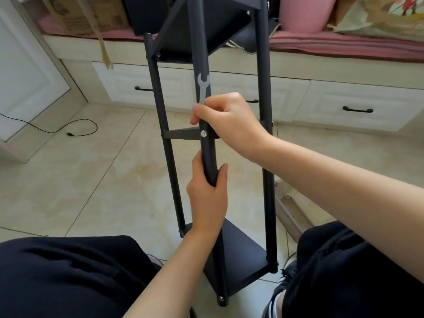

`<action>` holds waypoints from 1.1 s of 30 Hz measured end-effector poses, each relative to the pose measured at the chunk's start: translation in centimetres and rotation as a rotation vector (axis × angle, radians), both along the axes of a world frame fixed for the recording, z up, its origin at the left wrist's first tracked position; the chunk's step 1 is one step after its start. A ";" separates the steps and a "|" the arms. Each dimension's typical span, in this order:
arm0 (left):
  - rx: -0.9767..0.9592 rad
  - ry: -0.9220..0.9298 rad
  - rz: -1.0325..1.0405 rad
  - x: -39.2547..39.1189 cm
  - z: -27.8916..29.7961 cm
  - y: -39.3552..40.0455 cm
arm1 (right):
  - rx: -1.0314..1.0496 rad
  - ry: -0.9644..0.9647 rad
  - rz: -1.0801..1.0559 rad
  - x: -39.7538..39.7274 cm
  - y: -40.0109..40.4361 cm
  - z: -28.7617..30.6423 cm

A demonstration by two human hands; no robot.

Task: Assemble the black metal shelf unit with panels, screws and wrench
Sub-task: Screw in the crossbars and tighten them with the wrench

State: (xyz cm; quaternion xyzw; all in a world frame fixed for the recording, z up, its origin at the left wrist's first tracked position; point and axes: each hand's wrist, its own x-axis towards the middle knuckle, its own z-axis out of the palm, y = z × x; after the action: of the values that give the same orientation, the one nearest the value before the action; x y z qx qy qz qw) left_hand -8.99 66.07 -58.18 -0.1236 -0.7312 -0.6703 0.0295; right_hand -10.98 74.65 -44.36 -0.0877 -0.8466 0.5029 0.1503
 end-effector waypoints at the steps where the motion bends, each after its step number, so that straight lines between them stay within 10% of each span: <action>1: -0.006 0.001 0.010 -0.5 -0.1 -0.4 | 0.007 -0.009 0.030 0.0 0.2 0.0; 13: -0.125 0.216 0.081 -2.7 -0.2 -3.3 | 0.234 0.011 -0.016 3.6 1.9 -2.9; 21: -0.170 0.310 0.083 -3.6 0.3 -3.5 | 0.596 -0.330 0.102 5.9 1.5 -8.1; 33: -0.104 0.270 0.068 -4.9 -0.3 -3.1 | 0.186 -0.279 -0.003 0.8 0.5 -10.7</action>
State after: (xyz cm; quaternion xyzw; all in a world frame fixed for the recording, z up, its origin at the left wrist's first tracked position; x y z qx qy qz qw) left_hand -13.91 63.01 -58.52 -0.1894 -0.7581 -0.6072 0.1439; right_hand -10.19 75.16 -55.10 -0.1434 -0.9021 0.4052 0.0396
